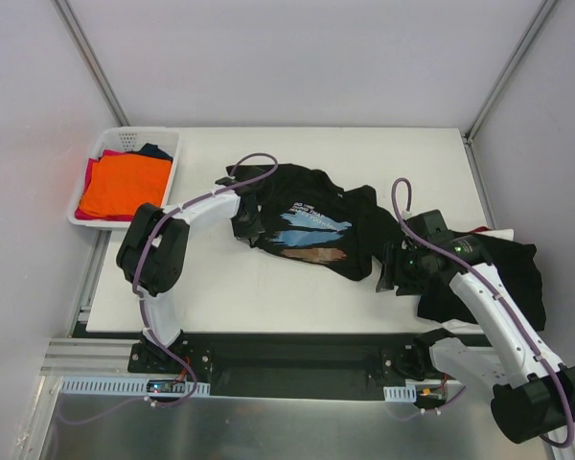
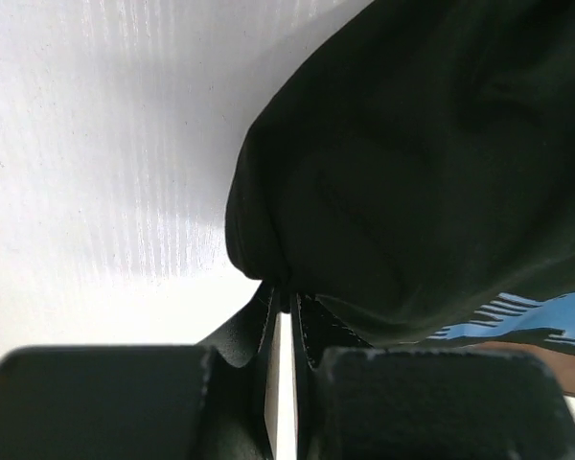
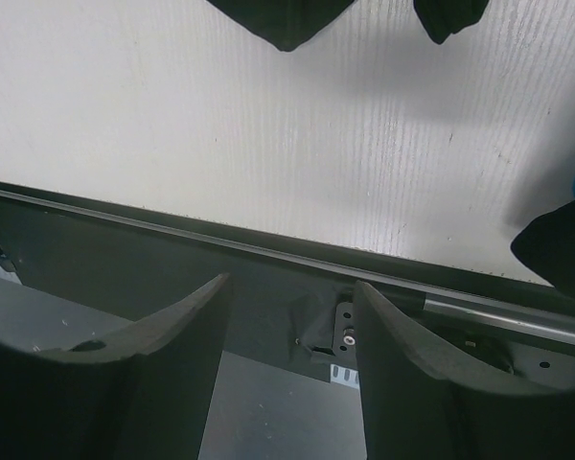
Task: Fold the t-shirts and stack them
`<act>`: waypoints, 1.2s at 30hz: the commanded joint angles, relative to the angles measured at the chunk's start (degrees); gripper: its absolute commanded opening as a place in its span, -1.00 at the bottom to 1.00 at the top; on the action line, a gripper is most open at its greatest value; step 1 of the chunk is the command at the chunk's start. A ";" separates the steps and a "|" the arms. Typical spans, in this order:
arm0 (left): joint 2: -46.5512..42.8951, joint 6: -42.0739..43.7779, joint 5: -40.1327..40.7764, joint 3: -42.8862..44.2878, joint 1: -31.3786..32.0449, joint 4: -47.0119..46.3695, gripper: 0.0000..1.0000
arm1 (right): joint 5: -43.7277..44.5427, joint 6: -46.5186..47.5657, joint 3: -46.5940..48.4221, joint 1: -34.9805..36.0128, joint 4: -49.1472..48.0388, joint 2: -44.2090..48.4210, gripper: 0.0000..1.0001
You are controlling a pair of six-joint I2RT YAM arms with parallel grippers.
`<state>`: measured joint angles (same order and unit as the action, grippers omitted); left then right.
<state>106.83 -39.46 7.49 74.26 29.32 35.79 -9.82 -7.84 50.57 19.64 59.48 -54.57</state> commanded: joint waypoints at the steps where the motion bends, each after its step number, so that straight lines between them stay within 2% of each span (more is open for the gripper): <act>1: -2.58 -1.32 -0.45 2.81 0.47 0.16 -1.00 | 0.86 0.63 2.52 -0.13 1.25 0.07 0.14; 6: -6.80 -0.97 -0.46 6.42 1.18 2.87 -1.00 | 1.39 0.89 2.87 -0.13 1.51 0.16 0.14; 13: -14.89 -1.58 0.42 17.75 1.97 10.61 -1.00 | 1.83 0.89 3.14 -0.13 1.60 1.39 0.14; 19: -10.51 0.97 3.05 29.79 1.88 18.95 -1.00 | 1.04 0.28 1.29 -0.13 0.20 2.80 0.14; 20: -9.98 1.05 3.32 29.63 1.88 19.66 -1.00 | 0.86 0.02 0.42 -0.04 -0.15 2.97 0.14; 24: -8.04 -0.70 3.24 20.08 1.62 19.06 -1.00 | -0.37 -0.78 -0.56 -0.04 -1.21 3.59 0.13; 28: -9.53 -1.84 2.18 14.60 1.53 15.80 -1.00 | 0.51 -0.51 0.23 -0.13 -0.34 3.85 0.12; 32: -7.08 -0.01 2.97 18.89 1.09 15.97 -1.00 | 0.51 -0.78 0.06 -0.13 -0.24 4.20 0.13; 36: 0.30 1.49 2.62 28.54 -0.31 19.31 -1.00 | -0.10 -0.43 -0.38 -0.13 -0.25 3.33 0.14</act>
<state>102.67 -39.66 9.45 93.47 30.59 53.36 -9.45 -7.94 50.04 19.64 58.98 -51.42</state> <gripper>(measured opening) 0.017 0.565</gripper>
